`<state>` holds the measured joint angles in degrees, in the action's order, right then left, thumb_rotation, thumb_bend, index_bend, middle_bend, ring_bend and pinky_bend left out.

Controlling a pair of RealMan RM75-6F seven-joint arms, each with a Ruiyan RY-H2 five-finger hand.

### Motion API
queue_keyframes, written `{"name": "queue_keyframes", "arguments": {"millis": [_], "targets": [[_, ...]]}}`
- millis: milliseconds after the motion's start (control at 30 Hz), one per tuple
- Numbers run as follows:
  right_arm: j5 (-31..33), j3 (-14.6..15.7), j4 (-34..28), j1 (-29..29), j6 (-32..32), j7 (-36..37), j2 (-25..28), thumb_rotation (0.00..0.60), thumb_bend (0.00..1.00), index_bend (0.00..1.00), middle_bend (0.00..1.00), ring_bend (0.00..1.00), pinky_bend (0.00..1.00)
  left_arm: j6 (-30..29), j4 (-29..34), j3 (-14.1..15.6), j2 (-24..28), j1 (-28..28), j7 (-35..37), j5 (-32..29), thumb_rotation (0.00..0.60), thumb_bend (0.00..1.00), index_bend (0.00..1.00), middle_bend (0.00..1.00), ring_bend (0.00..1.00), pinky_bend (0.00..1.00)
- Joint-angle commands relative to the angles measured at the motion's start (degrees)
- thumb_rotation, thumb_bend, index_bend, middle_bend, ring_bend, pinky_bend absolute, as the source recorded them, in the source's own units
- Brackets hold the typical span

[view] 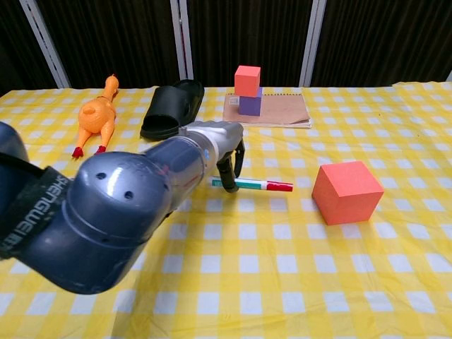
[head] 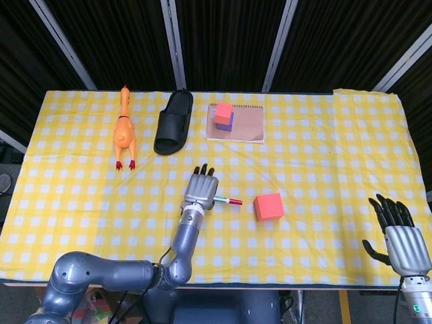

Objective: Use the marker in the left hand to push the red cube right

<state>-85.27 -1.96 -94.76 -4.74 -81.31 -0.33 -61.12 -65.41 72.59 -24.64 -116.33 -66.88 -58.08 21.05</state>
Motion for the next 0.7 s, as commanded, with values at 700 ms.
{"name": "queue_keyframes", "arguments": {"millis": [700], "targets": [[0.6,-0.3,-0.2,-0.3,0.3,-1.8,-0.7,0.600,0.35,0.00,0.00,0.00,0.00,-2.9,21.9,14.6,28.6,21.5,14.2,10.8,0.600,0.43,0.58,0.12,0.00,0.10]]}}
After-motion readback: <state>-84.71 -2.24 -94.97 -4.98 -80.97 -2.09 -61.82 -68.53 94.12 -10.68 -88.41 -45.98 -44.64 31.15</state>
